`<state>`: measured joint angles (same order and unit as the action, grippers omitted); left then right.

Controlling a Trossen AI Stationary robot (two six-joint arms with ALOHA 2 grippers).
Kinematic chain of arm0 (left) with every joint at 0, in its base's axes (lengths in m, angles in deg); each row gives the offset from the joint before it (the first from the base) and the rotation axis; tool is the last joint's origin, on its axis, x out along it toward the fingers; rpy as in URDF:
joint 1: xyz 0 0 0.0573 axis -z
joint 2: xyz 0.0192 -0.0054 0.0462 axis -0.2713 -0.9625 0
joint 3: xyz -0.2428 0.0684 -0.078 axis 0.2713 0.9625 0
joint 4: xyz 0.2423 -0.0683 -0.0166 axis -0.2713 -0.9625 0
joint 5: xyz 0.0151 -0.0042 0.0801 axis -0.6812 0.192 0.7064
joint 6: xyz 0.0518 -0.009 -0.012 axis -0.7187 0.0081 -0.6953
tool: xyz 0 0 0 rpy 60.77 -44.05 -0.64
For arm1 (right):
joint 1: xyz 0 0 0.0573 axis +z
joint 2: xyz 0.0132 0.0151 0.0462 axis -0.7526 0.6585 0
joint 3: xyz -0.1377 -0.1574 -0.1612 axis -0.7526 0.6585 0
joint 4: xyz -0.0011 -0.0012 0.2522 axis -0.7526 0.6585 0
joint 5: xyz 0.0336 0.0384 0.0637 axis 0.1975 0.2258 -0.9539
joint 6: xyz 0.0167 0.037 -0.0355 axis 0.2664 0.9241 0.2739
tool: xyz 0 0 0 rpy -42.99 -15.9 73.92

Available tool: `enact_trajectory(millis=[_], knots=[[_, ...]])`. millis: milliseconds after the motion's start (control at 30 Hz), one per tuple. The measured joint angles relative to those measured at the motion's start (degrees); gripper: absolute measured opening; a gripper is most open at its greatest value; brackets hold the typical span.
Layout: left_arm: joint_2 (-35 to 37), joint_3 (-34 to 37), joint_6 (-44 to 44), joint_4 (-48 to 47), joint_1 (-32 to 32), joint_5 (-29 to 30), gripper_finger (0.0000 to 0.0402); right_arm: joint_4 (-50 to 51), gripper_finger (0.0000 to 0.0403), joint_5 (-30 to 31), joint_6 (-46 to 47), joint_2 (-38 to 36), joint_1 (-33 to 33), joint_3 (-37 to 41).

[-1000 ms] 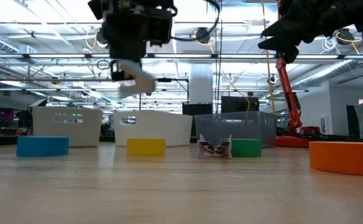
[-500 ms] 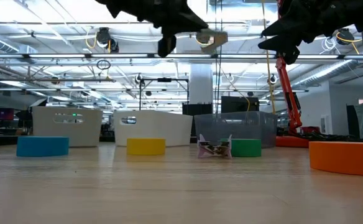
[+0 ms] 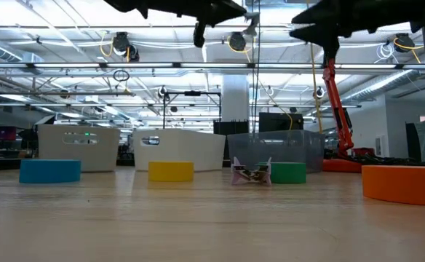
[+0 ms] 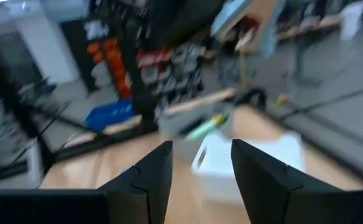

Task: Pick and place Stapler, Stapler remover, tape
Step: Put the blue staple remover into the black bin

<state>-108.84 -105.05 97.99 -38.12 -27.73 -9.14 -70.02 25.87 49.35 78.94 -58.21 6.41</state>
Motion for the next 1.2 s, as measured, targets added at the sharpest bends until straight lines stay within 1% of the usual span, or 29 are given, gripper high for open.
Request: enact_trajectory(millis=[133,267,367,567,700,867,967,1200], knots=[[0.0,-0.02,2.32,2.21,0.84,-0.05,0.0,-5.95,0.0157,3.99,-1.14,2.06,0.0,0.0],[-0.02,-0.02,3.61,4.32,2.35,-0.09,0.0,-10.53,0.0164,4.29,-2.5,5.36,-0.01,0.0],[-0.02,-0.02,3.86,4.5,3.74,-0.06,0.0,-15.71,0.0181,4.12,-2.61,8.2,0.0,0.0],[-0.02,-0.02,3.56,4.35,5.77,0.08,0.0,-20.0,0.0233,4.06,-2.5,11.35,0.0,0.0],[-0.02,-0.02,3.62,4.11,6.3,0.38,0.0,-22.36,0.0253,4.05,-2.43,12.12,0.13,0.0],[-0.02,-0.02,3.54,3.96,7.06,0.39,0.0,-24.48,0.0252,3.93,-2.41,12.18,0.11,0.0],[-0.02,-0.02,3.54,3.31,7.3,0.39,0.0,-25.66,0.0244,2.6,-1.72,12.18,0.09,0.0],[-0.02,-0.02,3.56,2.62,7.28,0.43,0.0,-25.78,0.0224,2.55,-0.66,12.18,0.09,0.0]])
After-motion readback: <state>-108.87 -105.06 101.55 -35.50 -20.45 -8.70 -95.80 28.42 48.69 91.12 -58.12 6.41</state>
